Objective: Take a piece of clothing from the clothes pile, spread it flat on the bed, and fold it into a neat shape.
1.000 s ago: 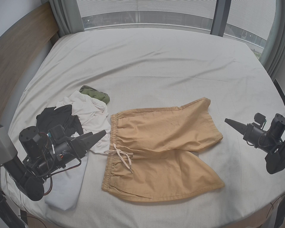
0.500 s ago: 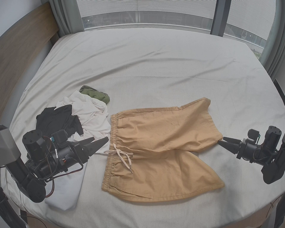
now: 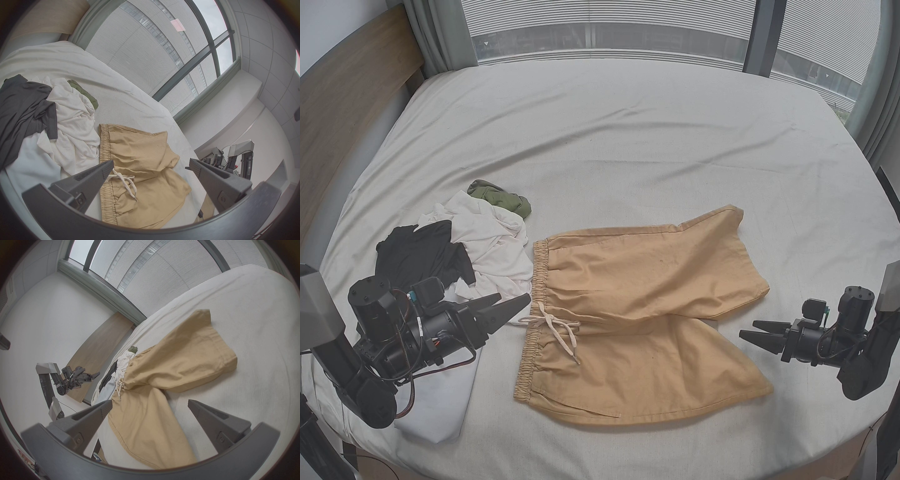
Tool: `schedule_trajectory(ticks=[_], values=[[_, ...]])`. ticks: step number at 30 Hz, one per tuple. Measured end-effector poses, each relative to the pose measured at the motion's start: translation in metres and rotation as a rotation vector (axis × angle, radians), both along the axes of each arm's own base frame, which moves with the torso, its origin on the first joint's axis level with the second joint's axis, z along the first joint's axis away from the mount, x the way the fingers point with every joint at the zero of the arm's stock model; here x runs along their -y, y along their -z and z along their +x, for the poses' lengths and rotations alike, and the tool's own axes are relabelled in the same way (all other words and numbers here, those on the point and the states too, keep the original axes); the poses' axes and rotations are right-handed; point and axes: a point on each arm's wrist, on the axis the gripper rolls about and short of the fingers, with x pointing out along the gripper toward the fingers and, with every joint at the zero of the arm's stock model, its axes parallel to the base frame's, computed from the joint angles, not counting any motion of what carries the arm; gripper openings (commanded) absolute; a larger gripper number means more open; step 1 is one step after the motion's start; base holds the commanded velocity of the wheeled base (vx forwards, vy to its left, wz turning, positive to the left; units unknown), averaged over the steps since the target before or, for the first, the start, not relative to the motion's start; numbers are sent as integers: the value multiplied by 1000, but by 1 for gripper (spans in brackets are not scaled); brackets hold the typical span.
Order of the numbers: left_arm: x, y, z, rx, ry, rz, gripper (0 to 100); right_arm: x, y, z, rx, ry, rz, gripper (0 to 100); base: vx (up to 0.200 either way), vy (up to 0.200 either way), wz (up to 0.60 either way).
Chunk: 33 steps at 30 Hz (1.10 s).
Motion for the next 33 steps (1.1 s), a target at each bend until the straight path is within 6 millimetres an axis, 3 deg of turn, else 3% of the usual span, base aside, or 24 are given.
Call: schedule_trajectory(ticks=[23, 33], values=[[0, 0, 0, 0, 0, 0, 100, -11, 45, 10, -101, -49, -36, 100, 0, 0, 0], [0, -1, 0, 3, -1, -3, 100, -31, 44, 4, -108, -119, -40, 100, 0, 0, 0]])
